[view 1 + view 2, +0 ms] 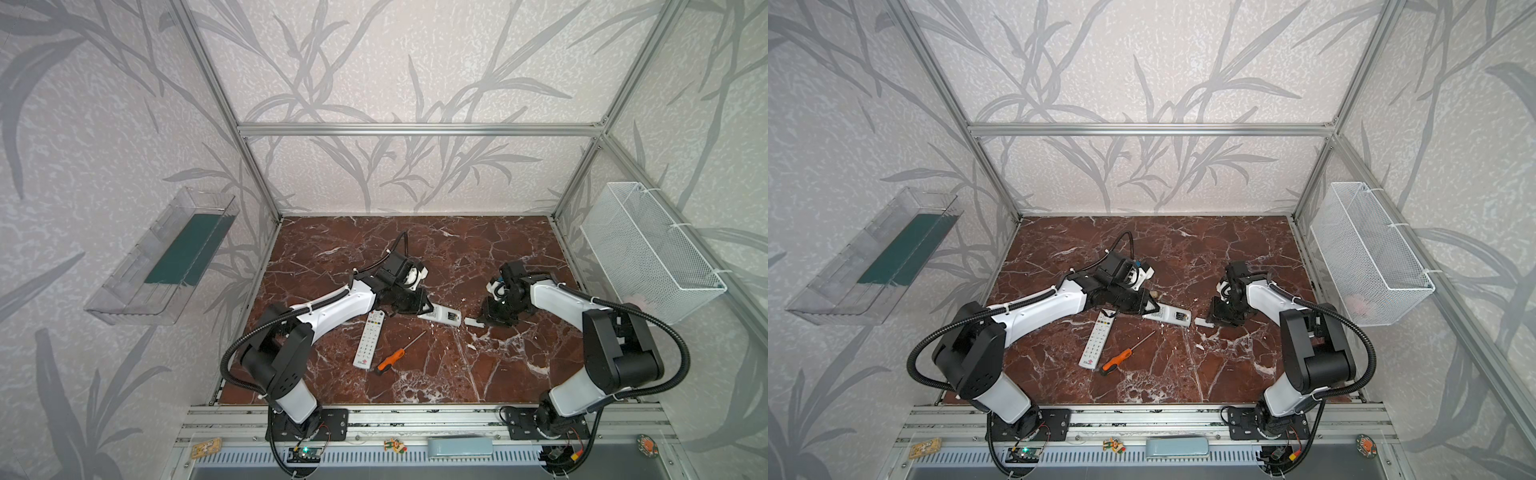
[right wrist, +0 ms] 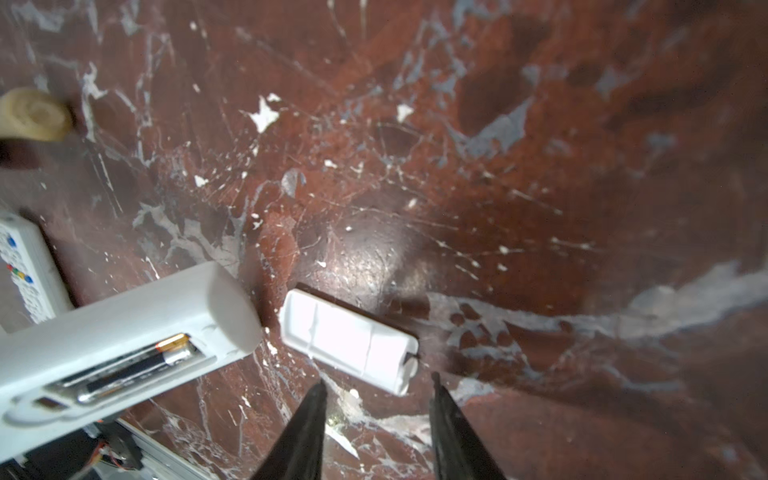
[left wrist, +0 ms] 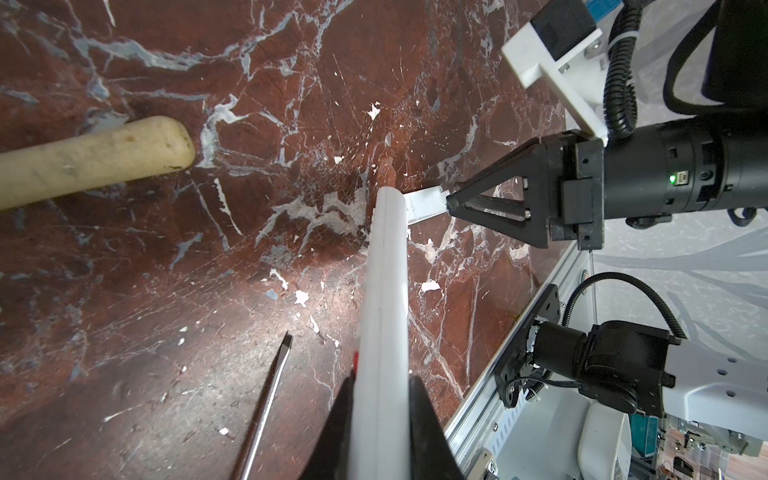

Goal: Unload the batteries from the remote control

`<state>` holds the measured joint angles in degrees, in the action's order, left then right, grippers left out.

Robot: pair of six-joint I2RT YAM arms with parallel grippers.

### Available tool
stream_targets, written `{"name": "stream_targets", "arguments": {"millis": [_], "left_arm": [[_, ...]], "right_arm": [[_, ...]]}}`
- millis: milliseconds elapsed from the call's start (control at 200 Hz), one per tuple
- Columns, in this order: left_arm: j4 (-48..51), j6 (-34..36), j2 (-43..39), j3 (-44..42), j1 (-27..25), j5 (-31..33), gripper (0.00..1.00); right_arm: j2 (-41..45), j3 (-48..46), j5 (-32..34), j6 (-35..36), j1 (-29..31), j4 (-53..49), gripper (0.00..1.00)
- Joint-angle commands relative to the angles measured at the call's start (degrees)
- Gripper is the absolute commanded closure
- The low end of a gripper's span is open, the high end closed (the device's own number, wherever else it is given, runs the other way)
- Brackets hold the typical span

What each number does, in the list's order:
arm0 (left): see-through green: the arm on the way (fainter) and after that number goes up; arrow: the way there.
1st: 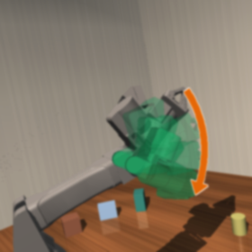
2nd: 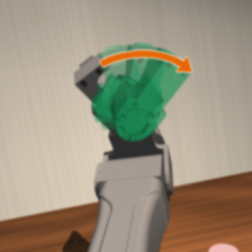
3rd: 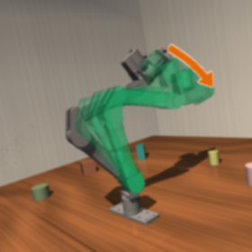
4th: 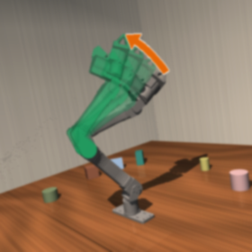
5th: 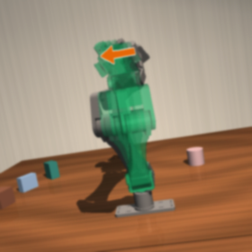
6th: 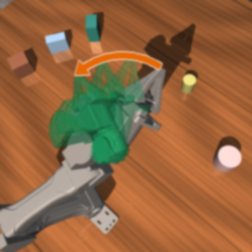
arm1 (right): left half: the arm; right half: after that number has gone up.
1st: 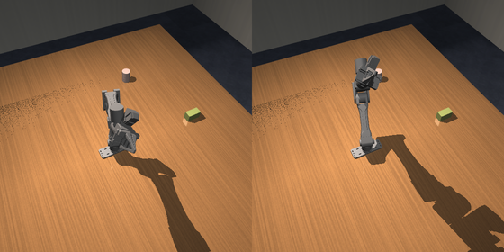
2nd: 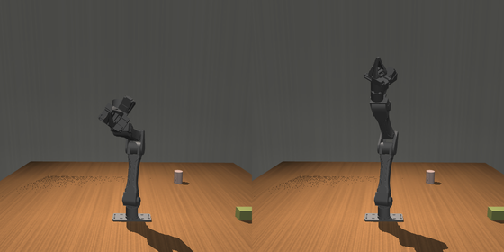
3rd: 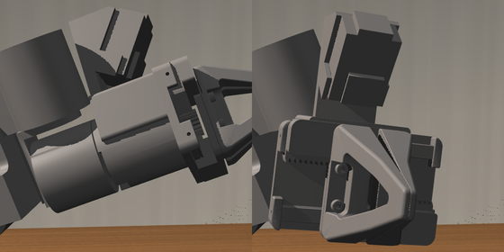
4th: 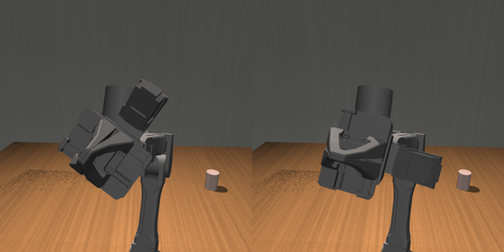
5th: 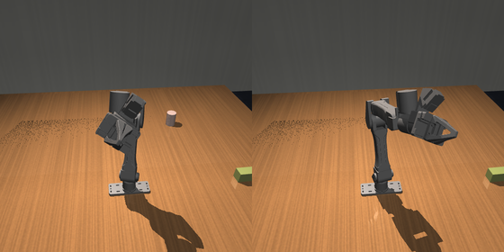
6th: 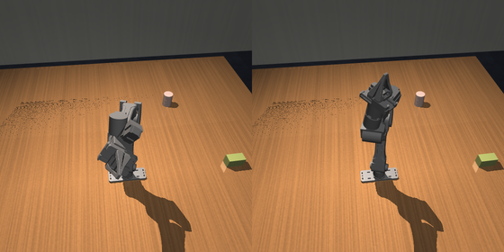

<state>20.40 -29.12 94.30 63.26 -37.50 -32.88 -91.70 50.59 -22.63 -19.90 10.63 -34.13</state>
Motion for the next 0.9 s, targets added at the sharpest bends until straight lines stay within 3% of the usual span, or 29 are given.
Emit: {"name": "stream_targets", "arguments": {"millis": [0, 170, 340, 595, 900], "left_arm": [[7.7, 0.5, 2.9, -3.1, 0.0, 4.6, 1.0], [6.7, 0.4, 3.0, -3.7, 0.4, 4.0, 0.99], [5.7, 0.0, 3.3, -4.8, 0.8, 3.9, 0.97], [4.0, -0.3, 4.8, -6.1, 1.4, 3.7, 0.9], [2.2, -0.2, 6.3, -7.8, 3.6, 3.2, 0.77]], "right_arm": [[0.8, 0.1, 0.3, 0.2, -0.5, -1.0, 0.38], [3.4, 0.6, 2.4, 0.6, -1.3, -3.5, 0.14], [9.3, 2.4, 5.4, 2.4, -1.3, -6.8, 0.0], [18.9, 1.9, 3.2, 3.2, -1.2, -5.8, 0.01], [20.1, 1.7, -1.6, 2.8, -1.2, -4.0, 0.01]]}}
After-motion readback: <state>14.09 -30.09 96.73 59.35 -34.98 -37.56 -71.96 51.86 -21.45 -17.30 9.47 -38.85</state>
